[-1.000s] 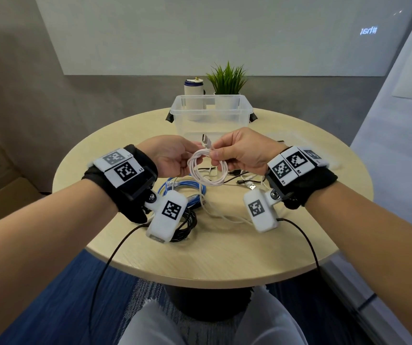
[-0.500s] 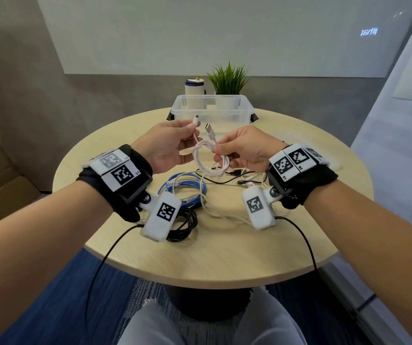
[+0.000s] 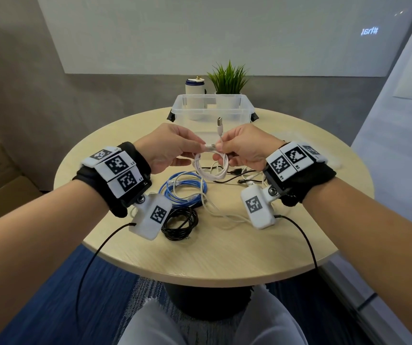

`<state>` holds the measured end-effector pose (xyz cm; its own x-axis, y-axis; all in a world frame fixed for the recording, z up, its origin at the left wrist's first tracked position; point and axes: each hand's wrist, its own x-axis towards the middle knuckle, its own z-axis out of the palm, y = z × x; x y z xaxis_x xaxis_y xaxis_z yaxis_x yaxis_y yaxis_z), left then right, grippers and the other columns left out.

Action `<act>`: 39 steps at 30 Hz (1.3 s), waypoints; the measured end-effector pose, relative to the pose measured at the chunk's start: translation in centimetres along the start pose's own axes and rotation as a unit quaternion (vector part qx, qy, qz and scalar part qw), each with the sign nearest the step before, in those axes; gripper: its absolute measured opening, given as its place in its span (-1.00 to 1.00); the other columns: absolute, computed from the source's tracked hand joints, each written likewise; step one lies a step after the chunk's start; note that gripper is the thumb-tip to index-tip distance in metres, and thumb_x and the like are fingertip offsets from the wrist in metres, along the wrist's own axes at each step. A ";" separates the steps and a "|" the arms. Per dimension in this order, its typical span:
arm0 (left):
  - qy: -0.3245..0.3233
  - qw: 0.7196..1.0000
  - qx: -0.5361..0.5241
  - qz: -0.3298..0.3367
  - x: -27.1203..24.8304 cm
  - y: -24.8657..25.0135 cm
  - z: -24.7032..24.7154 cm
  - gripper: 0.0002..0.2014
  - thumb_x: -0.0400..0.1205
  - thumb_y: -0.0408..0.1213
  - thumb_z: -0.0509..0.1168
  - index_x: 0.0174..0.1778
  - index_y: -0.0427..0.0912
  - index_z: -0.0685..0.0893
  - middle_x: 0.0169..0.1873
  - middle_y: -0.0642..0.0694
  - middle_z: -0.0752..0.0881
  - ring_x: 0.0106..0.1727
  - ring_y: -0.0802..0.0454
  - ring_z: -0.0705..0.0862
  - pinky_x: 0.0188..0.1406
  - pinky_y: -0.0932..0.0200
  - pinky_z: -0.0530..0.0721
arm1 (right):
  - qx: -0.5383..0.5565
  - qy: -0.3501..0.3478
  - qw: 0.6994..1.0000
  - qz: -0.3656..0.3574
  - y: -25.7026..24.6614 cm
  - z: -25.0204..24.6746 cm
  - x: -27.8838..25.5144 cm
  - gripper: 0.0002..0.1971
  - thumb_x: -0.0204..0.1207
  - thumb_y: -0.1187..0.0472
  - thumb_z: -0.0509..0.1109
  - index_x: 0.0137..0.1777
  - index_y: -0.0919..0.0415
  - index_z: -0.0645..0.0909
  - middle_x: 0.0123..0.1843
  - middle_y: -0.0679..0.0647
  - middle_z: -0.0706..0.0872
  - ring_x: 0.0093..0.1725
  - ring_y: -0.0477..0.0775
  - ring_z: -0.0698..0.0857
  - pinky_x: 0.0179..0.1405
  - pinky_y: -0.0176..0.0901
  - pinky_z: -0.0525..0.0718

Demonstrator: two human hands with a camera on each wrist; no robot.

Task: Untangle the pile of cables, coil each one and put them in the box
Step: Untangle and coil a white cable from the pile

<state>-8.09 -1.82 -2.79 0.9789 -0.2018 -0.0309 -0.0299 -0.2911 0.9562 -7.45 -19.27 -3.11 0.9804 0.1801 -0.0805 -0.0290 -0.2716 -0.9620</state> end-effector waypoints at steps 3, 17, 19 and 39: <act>-0.002 0.998 0.060 -0.030 0.1 0.2 -0.2 -0.89 0.46 -0.44 0.48 -0.29 -0.19 0.69 -0.45 -0.03 0.70 -0.32 0.10 0.65 -0.19 0.15 0.57 | -0.021 -0.021 1.000 -0.009 0.1 0.3 -0.1 -0.91 0.62 0.42 0.28 -0.11 0.30 0.57 -0.28 0.24 0.73 -0.34 0.08 0.72 -0.56 -0.31 0.60; -0.021 0.994 0.107 -0.012 0.6 -0.6 -0.1 -0.84 0.51 -0.42 0.45 -0.29 -0.13 0.62 -0.39 -0.05 0.65 -0.34 0.11 0.57 -0.32 0.28 0.54 | -0.072 -0.037 0.997 -0.020 0.2 0.5 0.1 -0.93 0.43 0.49 0.47 -0.11 0.41 0.71 -0.33 0.21 0.74 -0.40 0.01 0.68 -0.46 -0.32 0.61; -0.033 0.993 0.116 -0.002 0.8 -0.7 0.0 -0.88 0.52 -0.40 0.45 -0.24 -0.16 0.64 -0.35 -0.08 0.63 -0.29 0.08 0.56 -0.30 0.29 0.55 | -0.077 -0.030 0.996 -0.024 0.3 0.5 0.2 -0.92 0.42 0.51 0.47 -0.16 0.37 0.71 -0.38 0.19 0.72 -0.42 0.02 0.65 -0.48 -0.32 0.61; 0.073 0.980 0.157 0.100 1.5 -1.5 1.1 -0.85 0.61 -0.40 0.33 -0.24 -0.13 0.57 -0.38 -0.04 0.61 -0.38 0.11 0.58 -0.45 0.38 0.54 | -0.040 -0.009 0.998 -0.040 -0.1 0.5 -0.3 -0.70 0.36 0.54 0.51 -0.03 0.26 0.53 -0.30 0.27 0.75 -0.44 0.07 0.73 -0.53 -0.27 0.62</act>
<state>-6.81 -2.70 -4.62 0.9652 -0.1539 0.2116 -0.2614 -0.5373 0.8018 -7.89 -18.84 -3.13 0.9751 0.2218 -0.0096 0.0657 -0.3299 -0.9417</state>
